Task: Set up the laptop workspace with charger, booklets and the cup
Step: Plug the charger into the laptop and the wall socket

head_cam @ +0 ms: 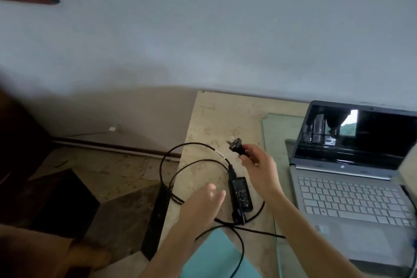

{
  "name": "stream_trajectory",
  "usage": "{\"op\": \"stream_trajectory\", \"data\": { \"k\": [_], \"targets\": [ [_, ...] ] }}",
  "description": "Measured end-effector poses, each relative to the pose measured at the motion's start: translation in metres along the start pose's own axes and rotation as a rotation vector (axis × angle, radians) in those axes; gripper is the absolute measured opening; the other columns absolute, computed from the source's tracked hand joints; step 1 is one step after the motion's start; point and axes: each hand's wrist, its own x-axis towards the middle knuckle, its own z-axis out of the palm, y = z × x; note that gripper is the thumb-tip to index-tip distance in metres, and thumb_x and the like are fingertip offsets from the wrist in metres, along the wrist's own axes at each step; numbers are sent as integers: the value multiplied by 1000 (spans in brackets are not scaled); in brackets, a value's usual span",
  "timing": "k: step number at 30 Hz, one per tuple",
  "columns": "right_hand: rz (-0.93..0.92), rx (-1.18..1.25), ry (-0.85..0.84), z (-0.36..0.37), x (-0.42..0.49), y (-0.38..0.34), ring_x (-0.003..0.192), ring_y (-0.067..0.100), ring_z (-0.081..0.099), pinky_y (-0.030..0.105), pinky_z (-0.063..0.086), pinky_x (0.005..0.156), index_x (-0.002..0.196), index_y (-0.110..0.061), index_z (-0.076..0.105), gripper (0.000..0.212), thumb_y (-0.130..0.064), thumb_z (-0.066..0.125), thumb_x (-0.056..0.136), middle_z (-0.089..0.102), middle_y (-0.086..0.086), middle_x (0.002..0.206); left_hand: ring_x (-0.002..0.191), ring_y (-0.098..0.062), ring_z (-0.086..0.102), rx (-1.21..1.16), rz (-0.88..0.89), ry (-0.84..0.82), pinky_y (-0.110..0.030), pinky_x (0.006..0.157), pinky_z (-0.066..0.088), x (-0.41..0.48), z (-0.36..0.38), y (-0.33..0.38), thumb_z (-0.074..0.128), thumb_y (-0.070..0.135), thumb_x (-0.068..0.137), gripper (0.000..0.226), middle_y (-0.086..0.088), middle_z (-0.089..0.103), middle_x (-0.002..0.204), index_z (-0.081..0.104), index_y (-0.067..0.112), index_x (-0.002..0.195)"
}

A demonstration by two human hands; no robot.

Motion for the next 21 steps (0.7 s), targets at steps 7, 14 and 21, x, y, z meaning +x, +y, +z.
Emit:
{"op": "stream_trajectory", "data": {
  "k": [7,14,21],
  "targets": [
    [-79,281,-15,-44,-73,-56,82,7,70,28,60,74,96,-23,65,23,-5,69,83,74,-6,88,89,11,62,-452,357,30,-7,74,45,-47,-42,79,53,50,84,11,20,70,99,62,54,89],
    [-262,547,-41,-72,-126,-115,79,20,70,36,60,69,97,-20,62,24,-3,70,82,72,3,89,88,-7,69,-748,553,244,-15,73,52,-116,-48,118,61,37,85,17,6,73,91,69,26,94],
    [-339,366,-526,-51,-160,-123,76,7,63,24,53,73,86,-26,61,25,-2,66,83,66,-8,79,46,-9,47,-1175,659,349,-21,50,45,-185,-125,121,45,50,80,41,7,49,53,60,14,94]
  ]
}}
